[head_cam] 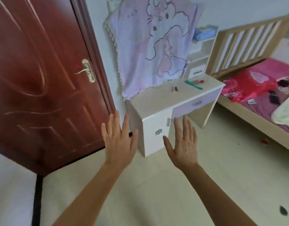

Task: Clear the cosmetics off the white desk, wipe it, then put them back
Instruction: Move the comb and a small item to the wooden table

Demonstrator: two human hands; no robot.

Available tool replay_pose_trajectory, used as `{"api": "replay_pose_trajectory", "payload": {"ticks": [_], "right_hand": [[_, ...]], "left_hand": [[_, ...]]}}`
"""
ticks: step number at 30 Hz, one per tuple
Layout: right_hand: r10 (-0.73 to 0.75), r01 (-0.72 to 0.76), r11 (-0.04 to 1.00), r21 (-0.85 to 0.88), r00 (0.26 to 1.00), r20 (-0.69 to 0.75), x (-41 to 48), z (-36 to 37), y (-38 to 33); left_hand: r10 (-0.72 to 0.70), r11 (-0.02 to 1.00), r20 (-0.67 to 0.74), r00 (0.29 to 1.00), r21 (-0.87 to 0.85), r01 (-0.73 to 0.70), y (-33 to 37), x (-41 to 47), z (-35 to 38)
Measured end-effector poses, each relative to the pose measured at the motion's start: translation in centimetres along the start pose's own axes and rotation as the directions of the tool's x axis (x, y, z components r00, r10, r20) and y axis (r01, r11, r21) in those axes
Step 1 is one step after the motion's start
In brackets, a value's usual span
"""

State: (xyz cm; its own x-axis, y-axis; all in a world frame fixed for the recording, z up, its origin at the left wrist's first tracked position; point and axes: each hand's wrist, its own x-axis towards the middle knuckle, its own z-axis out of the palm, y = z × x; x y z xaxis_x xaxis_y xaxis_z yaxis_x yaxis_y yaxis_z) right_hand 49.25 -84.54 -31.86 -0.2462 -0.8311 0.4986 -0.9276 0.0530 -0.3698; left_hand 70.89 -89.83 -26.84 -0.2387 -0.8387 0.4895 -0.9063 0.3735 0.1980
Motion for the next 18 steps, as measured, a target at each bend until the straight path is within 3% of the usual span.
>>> {"api": "replay_pose_trajectory", "payload": {"ticks": [7, 18], "right_hand": [[0.14, -0.14, 0.985, -0.098, 0.99, -0.006, 4.9, -4.0, 15.3], [0.196, -0.185, 0.974, -0.129, 0.977, 0.079, 15.0, 2.0, 28.5]], "left_hand": [[0.127, 0.991, 0.115, 0.985, -0.061, -0.121, 14.2, 5.7, 7.8], [0.172, 0.982, 0.176, 0.969, -0.108, -0.154, 20.0, 17.7, 21.7]]}}
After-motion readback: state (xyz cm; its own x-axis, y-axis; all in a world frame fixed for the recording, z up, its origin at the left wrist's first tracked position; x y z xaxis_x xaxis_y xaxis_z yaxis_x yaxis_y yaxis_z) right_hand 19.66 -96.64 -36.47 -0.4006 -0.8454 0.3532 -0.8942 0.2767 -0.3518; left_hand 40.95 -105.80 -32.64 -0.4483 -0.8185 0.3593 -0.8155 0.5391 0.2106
